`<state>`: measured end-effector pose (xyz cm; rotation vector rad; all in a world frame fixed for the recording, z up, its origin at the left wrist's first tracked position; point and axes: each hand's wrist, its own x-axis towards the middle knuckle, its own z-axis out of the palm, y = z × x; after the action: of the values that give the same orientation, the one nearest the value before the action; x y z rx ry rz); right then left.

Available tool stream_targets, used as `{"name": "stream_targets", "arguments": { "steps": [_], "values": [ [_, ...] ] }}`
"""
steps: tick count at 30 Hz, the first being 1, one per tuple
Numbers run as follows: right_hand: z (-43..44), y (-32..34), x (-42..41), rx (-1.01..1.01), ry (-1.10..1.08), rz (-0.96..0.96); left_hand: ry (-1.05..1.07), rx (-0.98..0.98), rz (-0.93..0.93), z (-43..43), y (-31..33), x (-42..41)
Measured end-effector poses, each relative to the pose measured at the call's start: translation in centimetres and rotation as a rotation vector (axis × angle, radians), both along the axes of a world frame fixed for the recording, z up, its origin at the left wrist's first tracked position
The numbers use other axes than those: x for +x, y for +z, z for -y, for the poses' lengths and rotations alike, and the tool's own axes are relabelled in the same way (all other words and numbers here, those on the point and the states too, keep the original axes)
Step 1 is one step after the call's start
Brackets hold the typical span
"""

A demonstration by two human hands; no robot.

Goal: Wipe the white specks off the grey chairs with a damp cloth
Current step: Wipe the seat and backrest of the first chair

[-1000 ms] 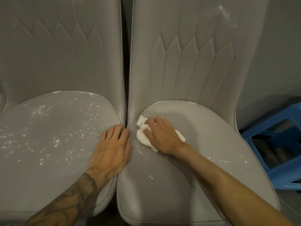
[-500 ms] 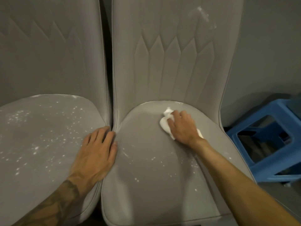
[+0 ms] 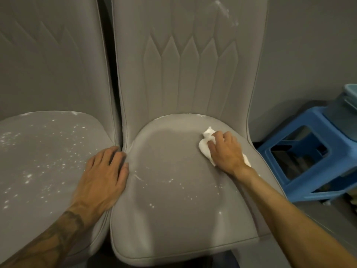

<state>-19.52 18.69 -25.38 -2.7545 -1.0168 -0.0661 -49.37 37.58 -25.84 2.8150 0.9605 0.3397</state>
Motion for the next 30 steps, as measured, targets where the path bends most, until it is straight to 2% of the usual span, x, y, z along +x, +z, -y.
{"name": "stream_targets", "arguments": {
  "steps": [2,4,6,8,11,15,17,20,21,23,27,29,30],
  "values": [
    [-0.4,-0.4,-2.1,0.006,-0.013,0.023,0.0,-0.007,-0.003,0.2,0.1,0.0],
    [-0.3,-0.9,-5.1,0.034,0.168,0.048,0.005,-0.017,-0.007,0.3,0.3,-0.1],
    [1.1,-1.2,-7.2,0.059,0.395,-0.018,0.006,-0.028,-0.015,0.3,0.4,0.0],
    [2.6,-0.8,-5.8,0.035,0.458,-0.051,0.011,-0.04,-0.023,0.4,0.4,0.0],
    [4.2,-0.4,-0.9,-0.037,0.228,0.005,0.018,-0.049,-0.022,0.4,0.5,0.1],
    [4.2,-0.2,0.3,0.043,-0.057,-0.011,0.018,-0.051,-0.029,0.4,0.6,0.2],
    [3.6,-0.9,-2.1,0.048,-0.005,0.024,0.02,-0.053,-0.026,0.4,0.6,0.2],
    [4.6,-1.5,-5.2,0.057,0.294,-0.015,0.021,-0.061,-0.028,0.4,0.6,0.2],
    [5.3,-1.2,-4.5,0.036,0.33,-0.034,0.021,-0.062,-0.03,0.4,0.7,0.2],
    [6.5,-0.9,-1.4,0.018,0.245,-0.02,0.021,-0.065,-0.032,0.5,0.7,0.2],
    [7.6,-0.2,2.9,0.083,-0.081,-0.027,0.02,-0.056,-0.015,0.5,0.7,0.2],
    [7.0,-0.7,1.4,0.1,-0.076,-0.003,0.018,-0.053,-0.014,0.5,0.7,0.2],
    [6.9,-1.2,0.0,0.106,-0.001,0.002,0.017,-0.053,-0.013,0.6,0.7,0.1]
  ]
}}
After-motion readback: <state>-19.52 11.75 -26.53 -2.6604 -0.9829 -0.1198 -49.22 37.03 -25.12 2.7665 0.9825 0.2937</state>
